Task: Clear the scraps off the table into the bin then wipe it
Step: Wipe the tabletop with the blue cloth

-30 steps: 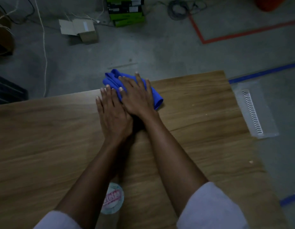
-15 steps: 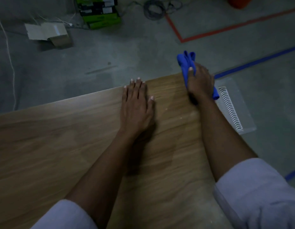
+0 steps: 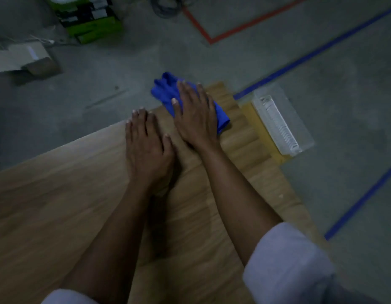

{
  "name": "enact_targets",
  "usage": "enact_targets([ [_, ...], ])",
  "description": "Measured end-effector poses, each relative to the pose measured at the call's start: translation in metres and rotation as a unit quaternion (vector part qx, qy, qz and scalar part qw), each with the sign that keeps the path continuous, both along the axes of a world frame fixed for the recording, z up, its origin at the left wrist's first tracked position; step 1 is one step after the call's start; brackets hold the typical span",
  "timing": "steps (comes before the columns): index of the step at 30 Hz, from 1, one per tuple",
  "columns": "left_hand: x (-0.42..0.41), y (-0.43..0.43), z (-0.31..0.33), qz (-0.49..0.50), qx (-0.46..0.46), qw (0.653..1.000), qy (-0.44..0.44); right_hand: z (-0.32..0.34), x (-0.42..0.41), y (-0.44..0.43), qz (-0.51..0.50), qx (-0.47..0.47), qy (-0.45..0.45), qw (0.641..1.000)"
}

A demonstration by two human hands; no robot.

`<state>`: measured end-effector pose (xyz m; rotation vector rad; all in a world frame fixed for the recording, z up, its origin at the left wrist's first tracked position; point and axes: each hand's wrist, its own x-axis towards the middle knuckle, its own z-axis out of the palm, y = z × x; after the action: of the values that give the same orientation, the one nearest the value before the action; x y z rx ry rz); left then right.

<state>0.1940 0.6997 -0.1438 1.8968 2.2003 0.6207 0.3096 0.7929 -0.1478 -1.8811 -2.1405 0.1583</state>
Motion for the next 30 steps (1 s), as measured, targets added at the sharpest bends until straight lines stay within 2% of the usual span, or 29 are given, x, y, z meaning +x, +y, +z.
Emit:
enact_targets([
  [2, 0.005, -0.003, 0.001, 0.006, -0.022, 1.000, 0.006, -0.001, 0.020, -0.013, -0.085, 0.024, -0.007, 0.996],
  [5, 0.019, -0.015, 0.006, -0.017, -0.028, 0.999, -0.029, 0.000, 0.044, -0.045, -0.169, 0.038, -0.014, 0.985],
  [9, 0.054, -0.044, 0.012, -0.111, -0.028, 0.991, -0.070, 0.002, 0.070, -0.080, -0.206, 0.017, -0.019, 0.978],
  [13, 0.108, -0.079, 0.008, -0.226, -0.022, 0.972, -0.057, 0.004, 0.105, -0.113, -0.272, 0.004, 0.006, 0.962],
  [17, 0.147, -0.106, 0.009, -0.253, -0.034, 0.963, -0.085, 0.004, 0.154, -0.184, -0.308, 0.002, -0.013, 0.951],
  [20, 0.164, -0.120, 0.010, -0.286, -0.047, 0.954, -0.073, 0.008, 0.205, -0.268, -0.380, -0.009, -0.034, 0.924],
  [23, 0.171, -0.127, 0.007, -0.304, -0.038, 0.951, -0.042, 0.007, 0.231, -0.321, -0.475, -0.009, -0.058, 0.878],
  [26, 0.171, -0.128, 0.005, -0.300, -0.028, 0.953, -0.036, 0.003, 0.221, -0.296, -0.540, -0.011, -0.049, 0.840],
  [30, 0.169, -0.126, -0.001, -0.311, -0.013, 0.950, -0.031, 0.006, 0.170, -0.199, -0.462, 0.022, -0.002, 0.886],
])
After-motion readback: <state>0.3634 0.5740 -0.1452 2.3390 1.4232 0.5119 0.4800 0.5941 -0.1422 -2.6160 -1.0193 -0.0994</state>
